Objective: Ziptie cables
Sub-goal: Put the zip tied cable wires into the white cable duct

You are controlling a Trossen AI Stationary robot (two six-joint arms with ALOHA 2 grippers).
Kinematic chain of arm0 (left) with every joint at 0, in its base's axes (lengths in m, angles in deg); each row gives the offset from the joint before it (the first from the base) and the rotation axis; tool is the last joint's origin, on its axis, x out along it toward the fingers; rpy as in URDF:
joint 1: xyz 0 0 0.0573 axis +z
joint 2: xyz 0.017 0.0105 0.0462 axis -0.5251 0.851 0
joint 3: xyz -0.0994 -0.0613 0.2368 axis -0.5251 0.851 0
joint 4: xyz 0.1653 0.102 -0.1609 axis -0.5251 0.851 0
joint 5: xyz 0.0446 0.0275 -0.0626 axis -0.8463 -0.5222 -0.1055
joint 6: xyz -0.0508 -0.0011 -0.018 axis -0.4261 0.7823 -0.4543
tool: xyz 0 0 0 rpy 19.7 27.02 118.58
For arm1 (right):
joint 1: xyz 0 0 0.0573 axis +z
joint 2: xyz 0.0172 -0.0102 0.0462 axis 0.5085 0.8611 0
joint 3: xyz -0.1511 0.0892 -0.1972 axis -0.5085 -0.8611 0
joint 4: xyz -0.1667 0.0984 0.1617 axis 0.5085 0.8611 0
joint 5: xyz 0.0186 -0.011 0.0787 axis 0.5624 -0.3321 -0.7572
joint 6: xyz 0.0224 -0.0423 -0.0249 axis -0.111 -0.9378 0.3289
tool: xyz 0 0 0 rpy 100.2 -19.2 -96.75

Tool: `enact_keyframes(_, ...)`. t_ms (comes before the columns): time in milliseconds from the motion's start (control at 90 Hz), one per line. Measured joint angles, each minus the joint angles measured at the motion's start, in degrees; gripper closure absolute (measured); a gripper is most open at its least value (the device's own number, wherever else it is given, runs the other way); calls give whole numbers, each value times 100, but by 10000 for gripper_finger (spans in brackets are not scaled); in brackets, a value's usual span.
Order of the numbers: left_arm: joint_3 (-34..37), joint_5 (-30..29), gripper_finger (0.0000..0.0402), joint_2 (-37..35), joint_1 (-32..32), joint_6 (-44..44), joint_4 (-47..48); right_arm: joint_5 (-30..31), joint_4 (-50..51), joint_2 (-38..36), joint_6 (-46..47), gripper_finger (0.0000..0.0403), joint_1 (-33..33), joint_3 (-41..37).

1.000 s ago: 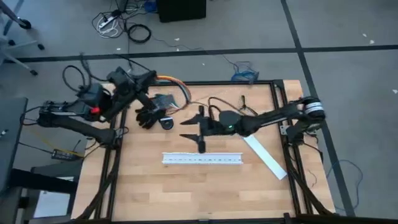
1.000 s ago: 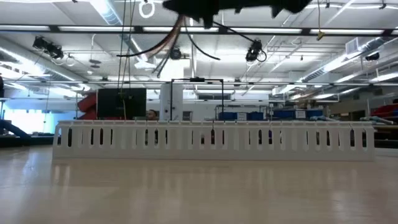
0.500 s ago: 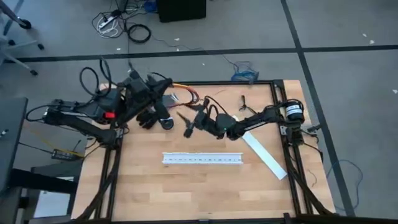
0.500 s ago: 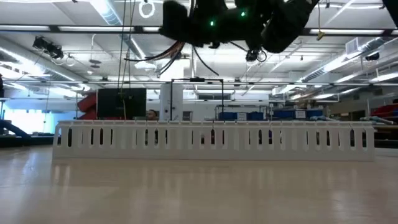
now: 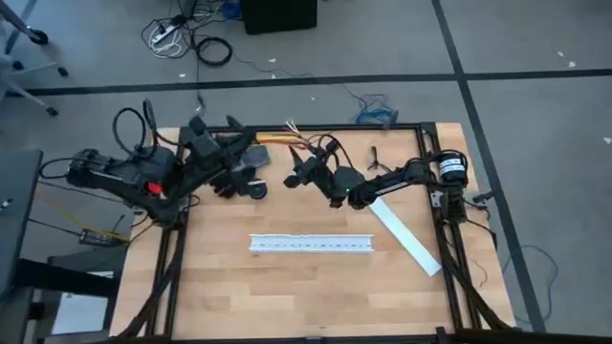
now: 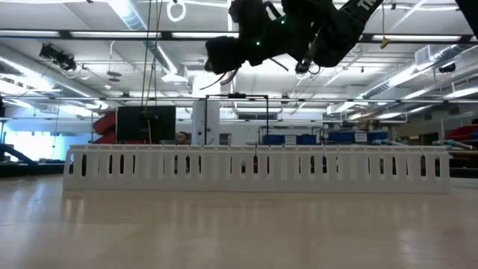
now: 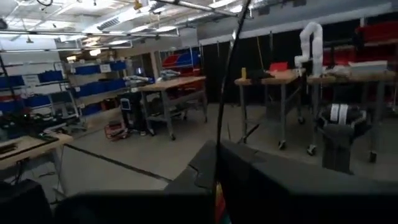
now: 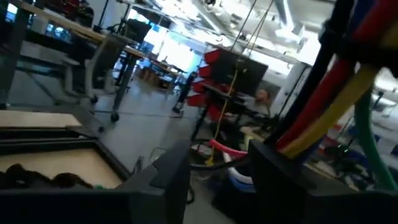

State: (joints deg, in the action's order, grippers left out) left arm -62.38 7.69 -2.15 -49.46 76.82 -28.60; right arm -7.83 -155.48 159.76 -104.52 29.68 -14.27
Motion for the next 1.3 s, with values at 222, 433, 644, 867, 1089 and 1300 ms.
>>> enact_keyframes(222,2,-551,401,-133,-223,-900,1309,118,-89,-213,-121,256,-25,0)
enact_keyframes(433,9,-1184,401,-201,-509,-1057,1737,376,-104,-424,-940,255,1,0)
enact_keyframes(644,9,-1325,401,-235,-788,-1685,2373,686,-138,-595,-1692,255,2,0)
enact_keyframes(867,9,-1339,401,-235,-1082,-2681,3292,916,-110,-805,-2213,260,-105,0)
enact_keyframes(1089,18,-1323,401,-235,-1207,-3531,4040,1026,848,-1149,-2377,379,-38,0)
enact_keyframes(1300,352,-1325,401,-241,-1206,-3728,4069,1246,2573,-1527,-1641,402,426,0)
